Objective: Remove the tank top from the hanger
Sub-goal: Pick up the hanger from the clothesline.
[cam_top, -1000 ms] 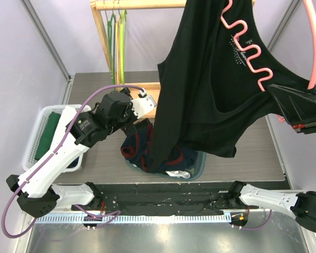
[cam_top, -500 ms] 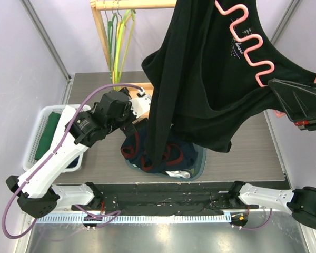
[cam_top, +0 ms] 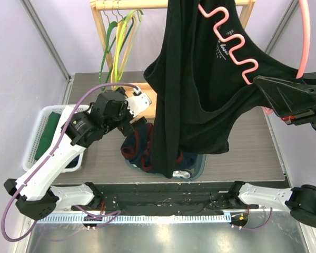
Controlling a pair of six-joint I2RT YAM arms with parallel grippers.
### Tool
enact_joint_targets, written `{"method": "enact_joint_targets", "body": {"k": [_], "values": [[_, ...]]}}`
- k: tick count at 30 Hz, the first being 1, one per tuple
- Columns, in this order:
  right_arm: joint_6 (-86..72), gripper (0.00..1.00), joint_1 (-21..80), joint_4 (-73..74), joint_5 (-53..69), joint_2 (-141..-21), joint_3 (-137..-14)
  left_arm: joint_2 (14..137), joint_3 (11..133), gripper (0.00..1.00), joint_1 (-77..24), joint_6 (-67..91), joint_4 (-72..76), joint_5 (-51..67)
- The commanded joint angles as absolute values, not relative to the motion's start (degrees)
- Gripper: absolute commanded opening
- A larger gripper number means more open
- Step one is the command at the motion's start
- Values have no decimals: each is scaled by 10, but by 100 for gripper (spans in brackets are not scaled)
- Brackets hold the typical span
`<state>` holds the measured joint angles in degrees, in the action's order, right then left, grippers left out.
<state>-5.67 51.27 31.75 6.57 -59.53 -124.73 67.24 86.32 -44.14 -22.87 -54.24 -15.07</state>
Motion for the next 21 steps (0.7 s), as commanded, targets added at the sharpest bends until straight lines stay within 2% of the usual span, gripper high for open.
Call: {"method": "enact_joint_targets", "body": {"k": [1, 7, 14, 21], "values": [[-93, 1, 514, 310, 58, -590, -1218, 651, 857, 100, -429, -211, -512, -168], [-116, 1, 514, 382, 81, -549, -1104, 622, 838, 100, -423, -212, -490, -187], [-116, 1, 514, 476, 80, -507, -1063, 578, 838, 100, -422, -243, -497, -188], [-103, 1, 514, 550, 54, -504, -1048, 491, 819, 100, -423, -327, -526, -93]]}}
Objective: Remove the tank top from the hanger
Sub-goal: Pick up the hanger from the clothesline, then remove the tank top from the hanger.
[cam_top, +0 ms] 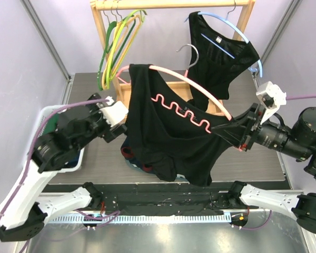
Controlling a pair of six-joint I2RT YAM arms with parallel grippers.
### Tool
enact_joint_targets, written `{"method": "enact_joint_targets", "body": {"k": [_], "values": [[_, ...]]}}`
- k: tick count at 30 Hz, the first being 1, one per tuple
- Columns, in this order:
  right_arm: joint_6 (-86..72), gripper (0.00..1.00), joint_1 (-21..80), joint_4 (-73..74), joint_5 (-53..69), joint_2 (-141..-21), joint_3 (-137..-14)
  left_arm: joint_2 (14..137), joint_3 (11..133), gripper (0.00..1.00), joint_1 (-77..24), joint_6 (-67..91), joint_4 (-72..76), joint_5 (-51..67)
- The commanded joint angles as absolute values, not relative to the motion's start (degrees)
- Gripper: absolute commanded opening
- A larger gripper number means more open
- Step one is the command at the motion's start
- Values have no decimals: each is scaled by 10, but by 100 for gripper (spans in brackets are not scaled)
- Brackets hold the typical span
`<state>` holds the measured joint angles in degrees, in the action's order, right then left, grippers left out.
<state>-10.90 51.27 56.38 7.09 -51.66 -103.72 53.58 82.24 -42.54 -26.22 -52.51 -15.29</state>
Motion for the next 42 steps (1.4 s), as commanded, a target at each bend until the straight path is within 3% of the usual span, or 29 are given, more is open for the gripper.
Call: {"method": "enact_joint_targets", "body": {"k": [1, 8, 16, 21, 27, 42], "values": [[-98, 1, 514, 554, 54, -506, -1048, 479, 823, 100, -423, -338, -532, -77], [-49, 1, 514, 605, 125, -561, -1053, 385, 812, 100, -423, -364, -433, 118], [-11, 1, 514, 620, 154, -580, -1054, 509, 925, 100, -423, -280, -409, 241], [21, 1, 514, 622, 157, -561, -1049, 582, 1010, 98, -423, -247, -478, 310], [38, 1, 514, 623, 165, -554, -1034, 625, 1049, 97, -423, -223, -464, 307], [55, 1, 514, 578, 174, -565, -1027, 674, 1073, 78, -423, -201, -495, 352]]}}
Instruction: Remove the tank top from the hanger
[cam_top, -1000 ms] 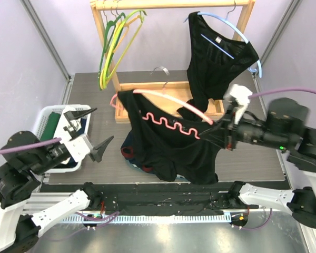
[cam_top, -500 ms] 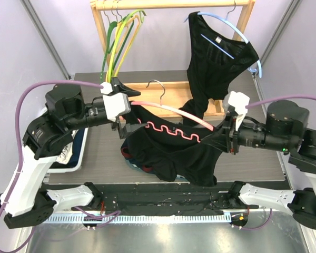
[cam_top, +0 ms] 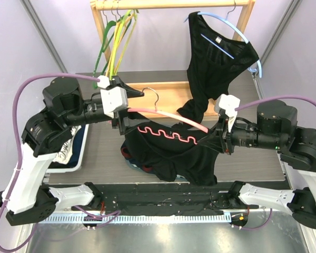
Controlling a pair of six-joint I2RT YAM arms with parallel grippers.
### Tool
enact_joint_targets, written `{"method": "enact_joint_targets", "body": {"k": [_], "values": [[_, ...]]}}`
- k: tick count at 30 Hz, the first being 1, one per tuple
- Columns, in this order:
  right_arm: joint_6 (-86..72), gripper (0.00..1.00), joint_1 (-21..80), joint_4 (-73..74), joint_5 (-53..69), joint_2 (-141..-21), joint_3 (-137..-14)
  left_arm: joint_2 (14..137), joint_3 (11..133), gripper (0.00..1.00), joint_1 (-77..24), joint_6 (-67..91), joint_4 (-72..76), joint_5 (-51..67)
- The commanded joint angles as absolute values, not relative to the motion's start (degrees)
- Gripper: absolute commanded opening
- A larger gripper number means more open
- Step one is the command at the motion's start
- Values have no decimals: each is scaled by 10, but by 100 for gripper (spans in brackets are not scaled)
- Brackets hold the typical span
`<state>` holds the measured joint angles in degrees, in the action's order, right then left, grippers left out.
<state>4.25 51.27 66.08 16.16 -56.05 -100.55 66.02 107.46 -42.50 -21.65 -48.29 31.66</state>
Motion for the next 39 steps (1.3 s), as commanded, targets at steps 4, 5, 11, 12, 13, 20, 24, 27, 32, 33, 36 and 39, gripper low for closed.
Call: {"method": "enact_joint_targets", "body": {"k": [4, 5, 11, 12, 13, 20, 24, 27, 32, 33, 36, 39], "values": [[62, 1, 514, 575, 178, -568, -1035, 676, 1068, 78, -423, -208, -507, 357], [62, 1, 514, 576, 177, -569, -1035, 676, 1068, 78, -423, -214, -508, 354], [63, 1, 514, 561, 173, -556, -1012, 680, 1076, 57, -423, -226, -510, 352], [62, 1, 514, 556, 170, -554, -1007, 680, 1077, 49, -423, -228, -508, 346], [63, 1, 514, 553, 167, -550, -999, 680, 1077, 45, -423, -233, -507, 344], [60, 1, 514, 525, 140, -546, -976, 681, 1088, 31, -423, -291, -487, 321], [43, 13, 515, 493, 49, -545, -948, 679, 1089, 27, -423, -336, -460, 275], [26, 27, 514, 476, 8, -541, -933, 679, 1092, 21, -423, -373, -432, 222], [1, 61, 514, 457, -48, -511, -910, 677, 1106, 15, -423, -404, -427, 200], [1, 63, 513, 453, -54, -505, -908, 676, 1107, 14, -423, -405, -427, 199], [-20, 67, 514, 441, -85, -474, -898, 671, 1105, 12, -423, -412, -427, 195], [-32, 68, 514, 418, -112, -433, -879, 668, 1101, 12, -423, -419, -427, 193]]}}
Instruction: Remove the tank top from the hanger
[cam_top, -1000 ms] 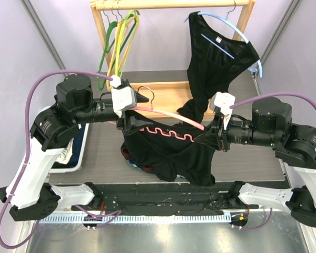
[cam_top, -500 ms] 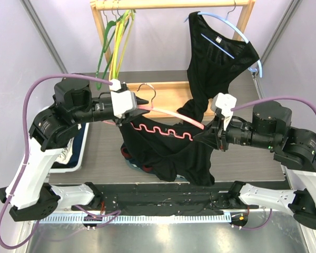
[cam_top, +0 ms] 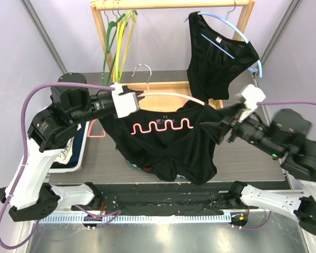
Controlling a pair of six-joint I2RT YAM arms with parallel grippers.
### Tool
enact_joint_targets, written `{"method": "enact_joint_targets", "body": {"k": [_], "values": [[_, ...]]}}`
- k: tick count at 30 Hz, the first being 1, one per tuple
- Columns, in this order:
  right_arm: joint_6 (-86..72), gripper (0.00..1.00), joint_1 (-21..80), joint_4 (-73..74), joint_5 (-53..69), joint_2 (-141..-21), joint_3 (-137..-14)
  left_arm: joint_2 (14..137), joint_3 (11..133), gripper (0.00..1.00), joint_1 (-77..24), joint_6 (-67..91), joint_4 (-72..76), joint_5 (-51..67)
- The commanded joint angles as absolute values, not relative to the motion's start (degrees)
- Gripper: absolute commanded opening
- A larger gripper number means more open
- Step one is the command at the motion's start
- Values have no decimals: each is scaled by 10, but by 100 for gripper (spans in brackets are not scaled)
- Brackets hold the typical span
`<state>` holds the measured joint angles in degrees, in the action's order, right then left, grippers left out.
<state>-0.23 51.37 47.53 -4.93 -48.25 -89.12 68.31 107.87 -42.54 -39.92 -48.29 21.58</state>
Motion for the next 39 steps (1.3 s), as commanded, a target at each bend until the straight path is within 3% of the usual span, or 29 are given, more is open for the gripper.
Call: {"method": "enact_joint_targets", "body": {"k": [1, 7, 15, 25, 39], "values": [[-46, 68, 514, 408, -119, -411, -860, 667, 1101, 12, -423, -425, -429, 194], [-106, 70, 514, 356, -166, -351, -773, 661, 1083, 11, -423, -507, -422, 172], [-183, 68, 514, 289, -96, -368, -716, 646, 1062, 9, -423, -575, -378, 145], [-145, 66, 514, 230, -162, -395, -740, 629, 1042, 10, -423, -582, -374, 141], [-102, 64, 514, 188, -138, -460, -761, 620, 1037, 12, -423, -562, -393, 156]]}}
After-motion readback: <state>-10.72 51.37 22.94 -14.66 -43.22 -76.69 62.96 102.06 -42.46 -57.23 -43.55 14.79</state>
